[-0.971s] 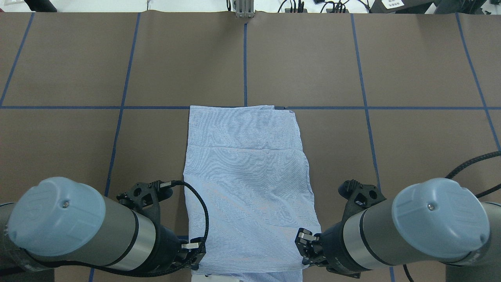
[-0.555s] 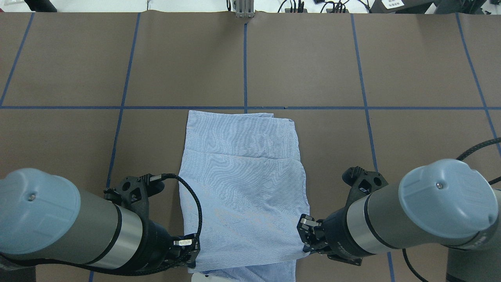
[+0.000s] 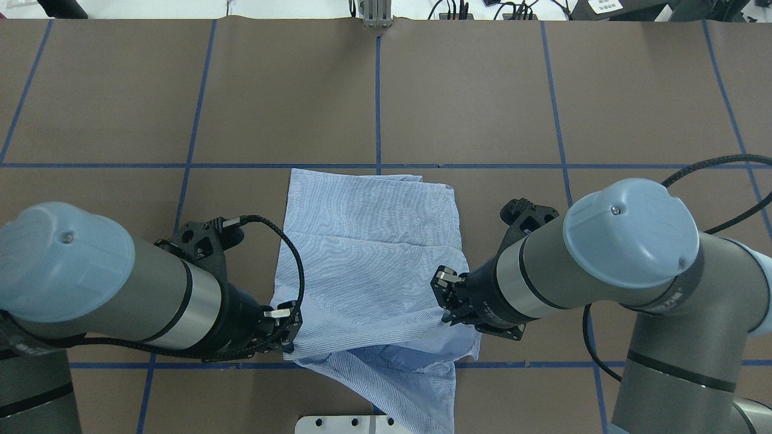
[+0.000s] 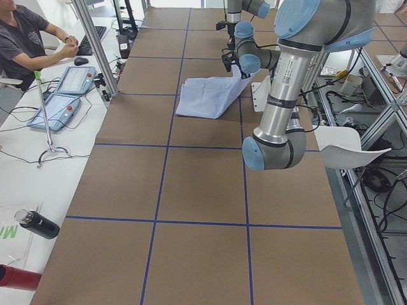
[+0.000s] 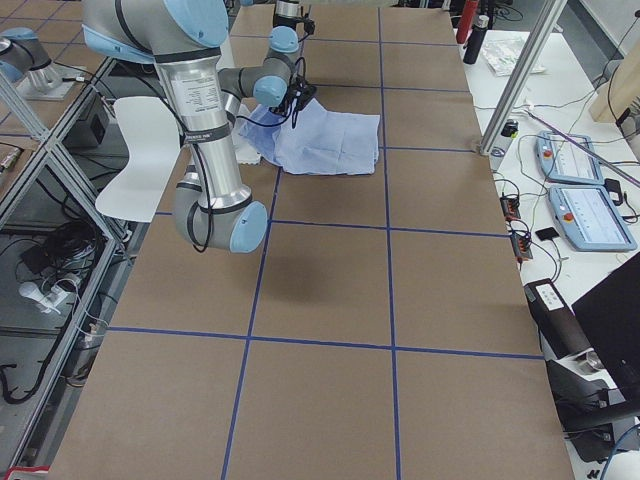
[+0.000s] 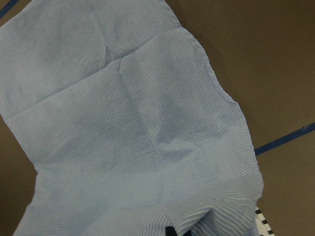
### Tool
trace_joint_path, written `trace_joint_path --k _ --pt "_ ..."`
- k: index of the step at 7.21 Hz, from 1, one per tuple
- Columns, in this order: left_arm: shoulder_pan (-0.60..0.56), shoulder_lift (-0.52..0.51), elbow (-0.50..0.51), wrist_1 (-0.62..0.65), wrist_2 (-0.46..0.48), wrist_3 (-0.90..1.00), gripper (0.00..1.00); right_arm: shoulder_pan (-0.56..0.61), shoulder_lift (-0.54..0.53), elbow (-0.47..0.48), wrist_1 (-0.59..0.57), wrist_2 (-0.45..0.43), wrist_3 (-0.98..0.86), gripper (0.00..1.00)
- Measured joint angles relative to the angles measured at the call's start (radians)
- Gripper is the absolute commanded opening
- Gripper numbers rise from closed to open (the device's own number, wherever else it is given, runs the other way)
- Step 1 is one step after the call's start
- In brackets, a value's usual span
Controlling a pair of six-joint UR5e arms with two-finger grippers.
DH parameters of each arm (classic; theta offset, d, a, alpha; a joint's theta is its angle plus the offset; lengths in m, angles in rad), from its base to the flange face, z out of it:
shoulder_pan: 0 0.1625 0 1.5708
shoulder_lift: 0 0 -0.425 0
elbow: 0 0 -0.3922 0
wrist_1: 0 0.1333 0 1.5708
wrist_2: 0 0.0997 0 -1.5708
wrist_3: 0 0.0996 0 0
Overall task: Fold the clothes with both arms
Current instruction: 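Lift the near edge with both grippers and carry it toward the far edge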
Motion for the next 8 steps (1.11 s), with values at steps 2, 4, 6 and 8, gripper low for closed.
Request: trace_joint_path --k 2,4,6,8 --pt "-0.058 -0.023 0.067 -0.014 0.000 0.056 0.00 0.051 0.019 -0.041 0.001 -0.001 -0.045 0.00" --pt "-0.134 -0.035 0.131 -0.039 -0.001 0.122 0.00 0.086 0.056 -0.114 0.003 -0.002 -0.093 0.00" --pt "-0.200 -0.040 0.212 -0.103 -0.002 0.162 0.00 0.116 0.099 -0.173 0.005 -0.003 -0.124 0.00" --pt "-0.232 -0.072 0.304 -0.174 -0.001 0.169 0.00 0.147 0.142 -0.234 0.009 -0.004 -0.160 0.00"
